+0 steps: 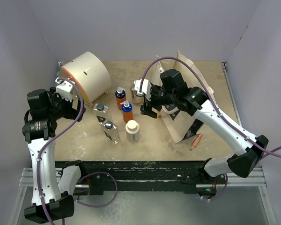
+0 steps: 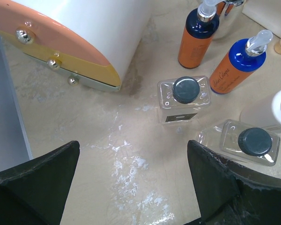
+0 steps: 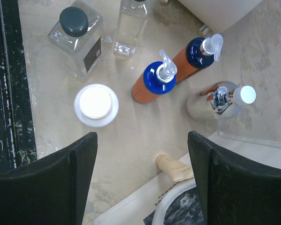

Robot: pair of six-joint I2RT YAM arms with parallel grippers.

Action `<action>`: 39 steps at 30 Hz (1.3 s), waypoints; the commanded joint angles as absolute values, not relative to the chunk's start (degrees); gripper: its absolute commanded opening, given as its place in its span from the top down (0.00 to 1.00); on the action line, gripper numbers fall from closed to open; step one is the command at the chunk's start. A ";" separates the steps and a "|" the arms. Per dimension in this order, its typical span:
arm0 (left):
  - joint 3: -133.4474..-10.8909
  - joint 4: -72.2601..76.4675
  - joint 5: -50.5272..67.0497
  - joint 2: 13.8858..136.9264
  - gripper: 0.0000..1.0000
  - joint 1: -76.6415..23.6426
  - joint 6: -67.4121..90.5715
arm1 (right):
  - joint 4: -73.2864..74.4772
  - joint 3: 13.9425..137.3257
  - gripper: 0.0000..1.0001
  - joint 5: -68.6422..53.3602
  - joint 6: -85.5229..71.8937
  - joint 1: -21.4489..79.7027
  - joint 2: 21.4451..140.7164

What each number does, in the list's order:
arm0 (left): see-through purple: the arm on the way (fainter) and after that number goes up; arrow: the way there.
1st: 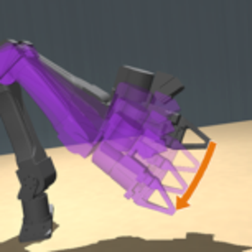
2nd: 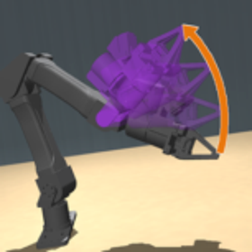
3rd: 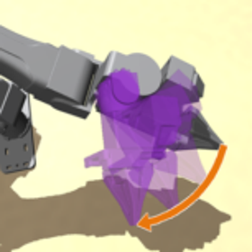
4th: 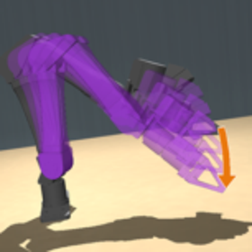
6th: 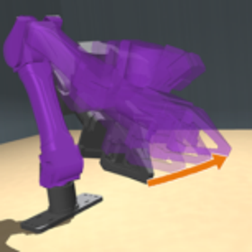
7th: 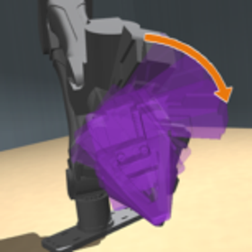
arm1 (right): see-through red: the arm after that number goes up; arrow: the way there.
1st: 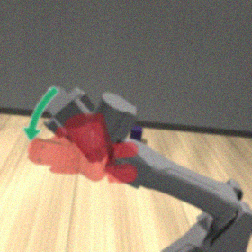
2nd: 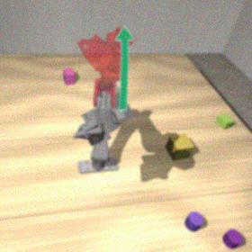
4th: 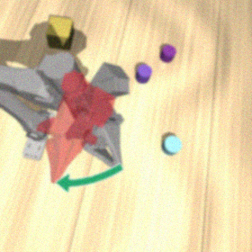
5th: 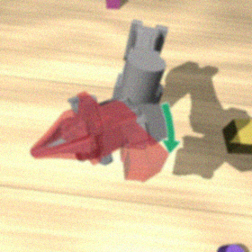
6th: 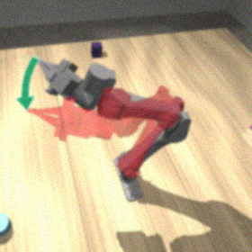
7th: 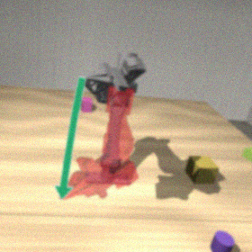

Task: Place the personal care products into the canvas bag
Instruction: Pick up the care product from the center of the board.

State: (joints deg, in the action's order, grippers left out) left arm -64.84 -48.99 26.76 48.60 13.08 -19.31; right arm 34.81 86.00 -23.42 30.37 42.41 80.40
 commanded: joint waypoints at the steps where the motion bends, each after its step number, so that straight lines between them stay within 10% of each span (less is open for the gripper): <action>1: -65.75 -45.82 28.02 49.21 0.01 13.27 -19.72 | 34.26 87.92 0.20 -21.60 29.10 42.35 79.89; 39: -62.54 -37.63 26.71 51.79 0.01 5.34 -17.42 | 36.27 92.94 0.14 -18.56 29.97 42.30 85.17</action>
